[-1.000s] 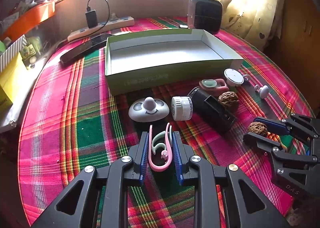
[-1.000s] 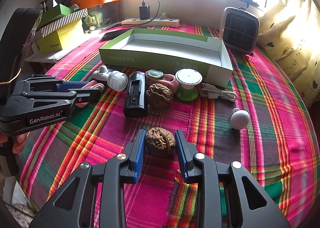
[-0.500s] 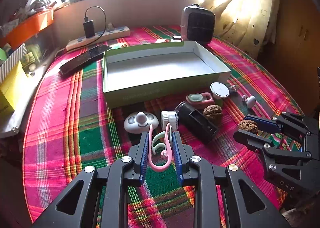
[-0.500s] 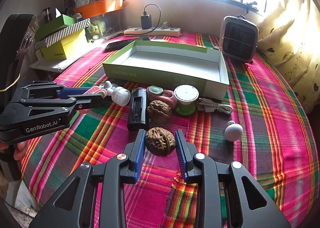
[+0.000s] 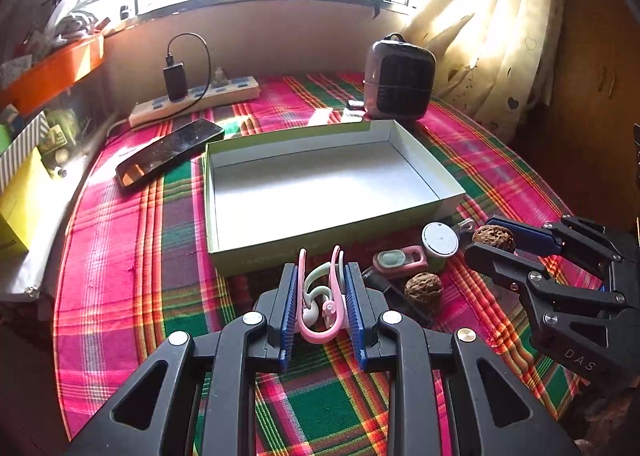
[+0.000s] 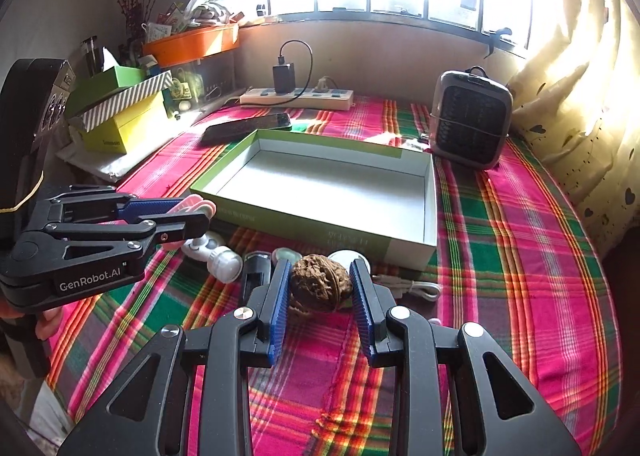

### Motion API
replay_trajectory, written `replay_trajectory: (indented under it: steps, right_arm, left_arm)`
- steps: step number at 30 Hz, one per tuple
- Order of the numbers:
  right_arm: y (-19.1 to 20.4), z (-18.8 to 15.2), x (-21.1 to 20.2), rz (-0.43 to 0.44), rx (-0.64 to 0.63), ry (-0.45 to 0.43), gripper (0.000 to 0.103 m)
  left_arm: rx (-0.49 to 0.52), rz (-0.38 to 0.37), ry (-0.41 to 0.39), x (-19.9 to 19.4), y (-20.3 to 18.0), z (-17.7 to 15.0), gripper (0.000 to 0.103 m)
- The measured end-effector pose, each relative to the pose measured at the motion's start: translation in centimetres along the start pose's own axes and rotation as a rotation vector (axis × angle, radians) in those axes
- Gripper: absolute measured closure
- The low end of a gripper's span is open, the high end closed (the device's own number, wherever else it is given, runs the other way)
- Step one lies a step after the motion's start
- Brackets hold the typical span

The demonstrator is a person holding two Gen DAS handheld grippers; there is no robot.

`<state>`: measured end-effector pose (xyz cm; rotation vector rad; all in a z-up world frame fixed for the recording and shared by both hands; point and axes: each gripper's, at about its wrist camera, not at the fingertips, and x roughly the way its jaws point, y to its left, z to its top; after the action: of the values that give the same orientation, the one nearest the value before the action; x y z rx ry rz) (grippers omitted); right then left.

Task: Organize objects
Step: 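Carry the pink clip and the walnut over the white box lid with both grippers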

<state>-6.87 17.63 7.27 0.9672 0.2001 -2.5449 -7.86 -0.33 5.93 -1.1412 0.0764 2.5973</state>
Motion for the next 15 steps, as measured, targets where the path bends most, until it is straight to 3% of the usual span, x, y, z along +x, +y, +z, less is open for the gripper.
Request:
replay_trajectory:
  steps: [15]
  right_arm:
    - [-3.5,4.6,4.2,-0.049,0.007,0.006,0.072]
  left_arm:
    - [-0.026,0.016,0.004,3.3,1.3,4.5,0.082]
